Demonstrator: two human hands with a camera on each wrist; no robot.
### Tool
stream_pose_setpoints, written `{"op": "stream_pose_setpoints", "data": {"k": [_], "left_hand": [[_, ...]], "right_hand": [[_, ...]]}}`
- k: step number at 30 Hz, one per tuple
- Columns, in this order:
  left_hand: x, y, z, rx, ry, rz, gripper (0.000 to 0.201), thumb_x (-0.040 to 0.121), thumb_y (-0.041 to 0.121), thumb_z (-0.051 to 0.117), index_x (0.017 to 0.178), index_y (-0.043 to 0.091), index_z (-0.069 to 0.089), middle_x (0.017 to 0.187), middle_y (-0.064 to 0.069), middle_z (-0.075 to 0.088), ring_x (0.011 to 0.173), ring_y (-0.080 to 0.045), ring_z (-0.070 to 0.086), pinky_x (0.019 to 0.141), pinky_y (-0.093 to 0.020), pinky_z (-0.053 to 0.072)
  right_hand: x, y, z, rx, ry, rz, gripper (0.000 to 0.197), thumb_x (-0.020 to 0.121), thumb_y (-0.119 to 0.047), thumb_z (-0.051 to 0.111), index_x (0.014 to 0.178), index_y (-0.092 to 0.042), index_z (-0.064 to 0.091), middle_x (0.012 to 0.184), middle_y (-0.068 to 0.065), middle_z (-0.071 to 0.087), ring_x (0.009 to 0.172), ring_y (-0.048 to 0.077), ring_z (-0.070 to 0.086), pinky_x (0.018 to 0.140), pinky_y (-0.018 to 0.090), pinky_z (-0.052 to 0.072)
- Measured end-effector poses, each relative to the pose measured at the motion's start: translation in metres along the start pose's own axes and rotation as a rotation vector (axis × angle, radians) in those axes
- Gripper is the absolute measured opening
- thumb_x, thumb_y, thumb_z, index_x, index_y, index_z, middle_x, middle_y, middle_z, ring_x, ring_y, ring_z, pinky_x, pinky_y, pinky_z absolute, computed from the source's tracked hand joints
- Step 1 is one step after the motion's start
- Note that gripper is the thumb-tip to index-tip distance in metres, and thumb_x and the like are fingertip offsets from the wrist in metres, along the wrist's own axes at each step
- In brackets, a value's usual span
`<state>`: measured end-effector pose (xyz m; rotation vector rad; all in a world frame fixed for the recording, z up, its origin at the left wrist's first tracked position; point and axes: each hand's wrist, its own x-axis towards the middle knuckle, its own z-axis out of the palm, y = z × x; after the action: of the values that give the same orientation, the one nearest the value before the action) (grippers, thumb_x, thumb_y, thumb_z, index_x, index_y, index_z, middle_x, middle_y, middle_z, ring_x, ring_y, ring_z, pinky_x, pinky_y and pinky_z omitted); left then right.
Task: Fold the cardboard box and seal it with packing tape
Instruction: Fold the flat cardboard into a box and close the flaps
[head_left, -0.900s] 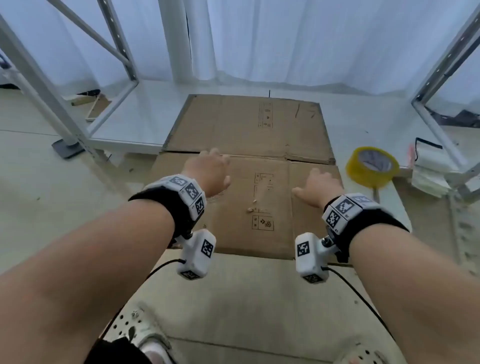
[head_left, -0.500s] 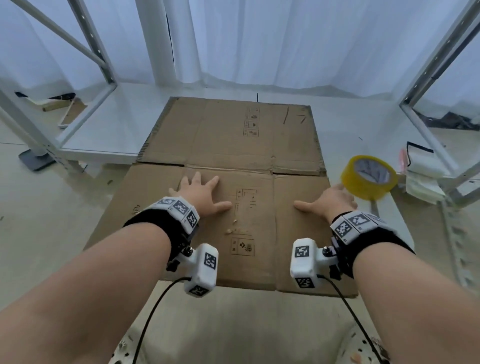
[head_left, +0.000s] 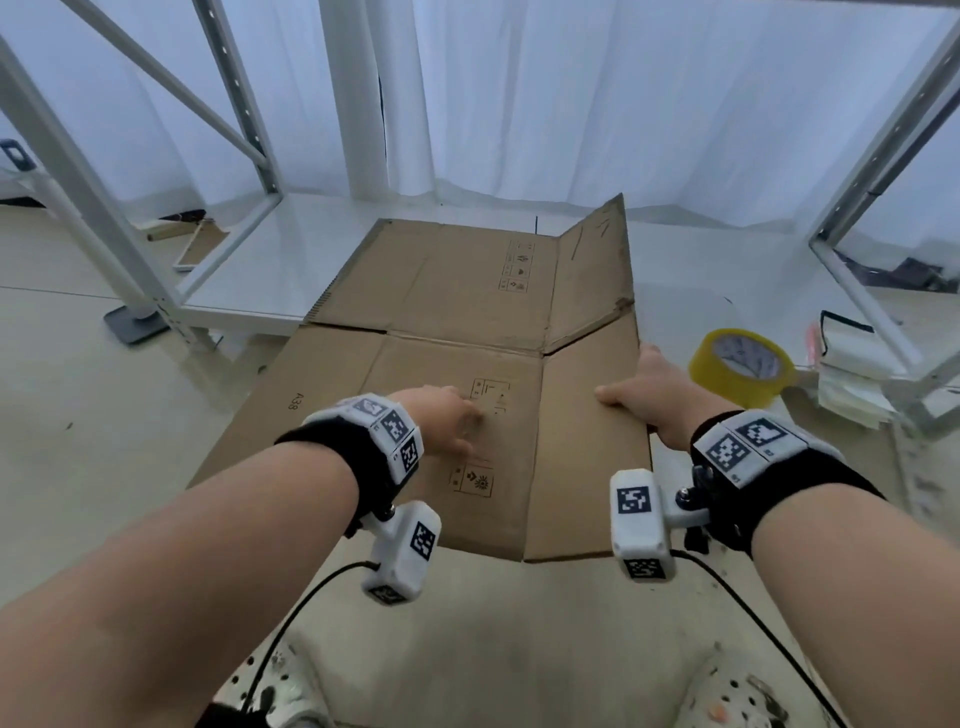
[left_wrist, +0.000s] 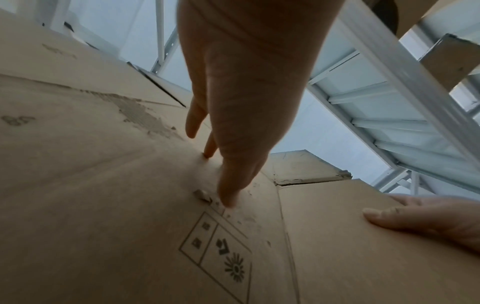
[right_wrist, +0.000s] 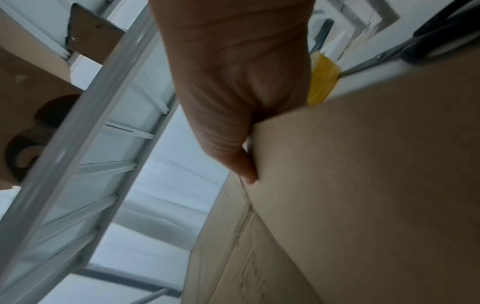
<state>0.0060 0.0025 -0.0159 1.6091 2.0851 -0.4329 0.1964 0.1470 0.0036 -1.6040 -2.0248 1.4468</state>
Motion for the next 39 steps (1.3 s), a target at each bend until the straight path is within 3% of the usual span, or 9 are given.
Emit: {"op": "stream_pose_setpoints", "data": {"k": [5, 11, 18, 22, 25, 28, 31, 35, 39], "left_hand": [[-0.02, -0.015, -0.017, 0.015, 0.13, -0.066, 0.048, 0.097, 0.007, 0.041, 0.142, 0.023, 0.038, 0.142, -0.004, 0.045, 0.126, -0.024, 0.047, 0.103, -0.04, 0.041], [-0.034, -0.041, -0.014, -0.137, 0.323, -0.12, 0.044, 0.098, 0.023, 0.044, 0.141, 0.02, 0.038, 0.14, -0.007, 0.044, 0.122, -0.026, 0.049, 0.101, -0.04, 0.041], [-0.038, -0.064, 0.012, -0.321, 0.27, -0.307, 0.097, 0.08, 0.055, 0.064, 0.151, 0.025, 0.006, 0.156, -0.013, 0.009, 0.138, -0.038, 0.025, 0.112, -0.047, 0.028], [-0.036, -0.029, 0.009, -0.327, 0.255, -0.161, 0.116, 0.066, 0.068, 0.068, 0.148, 0.039, -0.008, 0.158, -0.005, -0.013, 0.145, -0.034, -0.006, 0.115, -0.056, 0.012], [-0.036, 0.011, -0.007, -0.264, 0.298, 0.073, 0.124, 0.059, 0.072, 0.069, 0.144, 0.044, -0.017, 0.156, -0.002, -0.021, 0.144, -0.029, -0.017, 0.113, -0.061, 0.003], [-0.045, 0.037, -0.028, -0.208, 0.335, 0.292, 0.131, 0.056, 0.07, 0.072, 0.143, 0.043, -0.022, 0.157, -0.004, -0.02, 0.144, -0.028, -0.015, 0.115, -0.057, 0.003], [-0.062, 0.049, -0.046, -0.12, 0.372, 0.383, 0.125, 0.062, 0.073, 0.066, 0.146, 0.036, -0.018, 0.159, -0.007, -0.009, 0.146, -0.027, 0.001, 0.117, -0.049, 0.016], [-0.083, 0.05, -0.059, 0.212, 0.611, 0.429, 0.083, 0.086, 0.067, 0.041, 0.147, 0.014, 0.025, 0.148, -0.005, 0.038, 0.112, -0.026, 0.058, 0.088, -0.039, 0.05], [-0.093, 0.044, -0.054, 0.211, 0.908, 0.564, 0.053, 0.081, 0.036, 0.034, 0.11, 0.003, 0.063, 0.093, -0.009, 0.072, 0.052, -0.03, 0.065, 0.04, -0.033, 0.051]], "right_hand": [[-0.02, -0.012, 0.004, -0.063, 0.165, -0.138, 0.058, 0.083, -0.013, 0.066, 0.131, -0.001, 0.035, 0.118, 0.021, 0.052, 0.101, 0.036, 0.058, 0.086, 0.051, 0.053], [-0.027, -0.023, -0.017, -0.005, 0.208, -0.306, 0.036, 0.09, -0.014, 0.062, 0.121, -0.009, 0.045, 0.107, 0.011, 0.055, 0.094, 0.028, 0.058, 0.081, 0.043, 0.053], [-0.027, -0.021, -0.02, 0.076, 0.226, -0.408, 0.031, 0.088, -0.017, 0.065, 0.115, -0.02, 0.05, 0.109, 0.008, 0.06, 0.094, 0.027, 0.062, 0.08, 0.042, 0.056], [-0.026, -0.035, -0.014, 0.197, 0.225, -0.42, 0.042, 0.087, -0.016, 0.067, 0.125, -0.013, 0.051, 0.107, 0.007, 0.063, 0.086, 0.021, 0.064, 0.067, 0.028, 0.053], [-0.025, -0.051, -0.003, 0.315, 0.218, -0.405, 0.044, 0.087, -0.014, 0.067, 0.128, -0.011, 0.051, 0.106, 0.008, 0.064, 0.083, 0.02, 0.066, 0.064, 0.029, 0.055], [-0.026, -0.061, 0.004, 0.391, 0.256, -0.379, 0.039, 0.087, -0.011, 0.064, 0.124, -0.008, 0.056, 0.108, 0.011, 0.066, 0.09, 0.024, 0.067, 0.077, 0.038, 0.057], [-0.03, -0.066, 0.002, 0.505, 0.254, -0.304, 0.029, 0.088, -0.007, 0.059, 0.118, -0.005, 0.06, 0.103, 0.013, 0.067, 0.085, 0.027, 0.067, 0.073, 0.038, 0.058], [-0.046, -0.076, -0.011, 0.622, 0.146, -0.269, 0.024, 0.092, 0.004, 0.046, 0.111, -0.004, 0.059, 0.086, 0.009, 0.063, 0.071, 0.021, 0.062, 0.059, 0.031, 0.056], [-0.06, -0.089, -0.013, 0.714, 0.009, -0.266, 0.042, 0.087, 0.015, 0.042, 0.123, -0.008, 0.045, 0.099, 0.017, 0.057, 0.082, 0.029, 0.058, 0.06, 0.036, 0.055]]}}
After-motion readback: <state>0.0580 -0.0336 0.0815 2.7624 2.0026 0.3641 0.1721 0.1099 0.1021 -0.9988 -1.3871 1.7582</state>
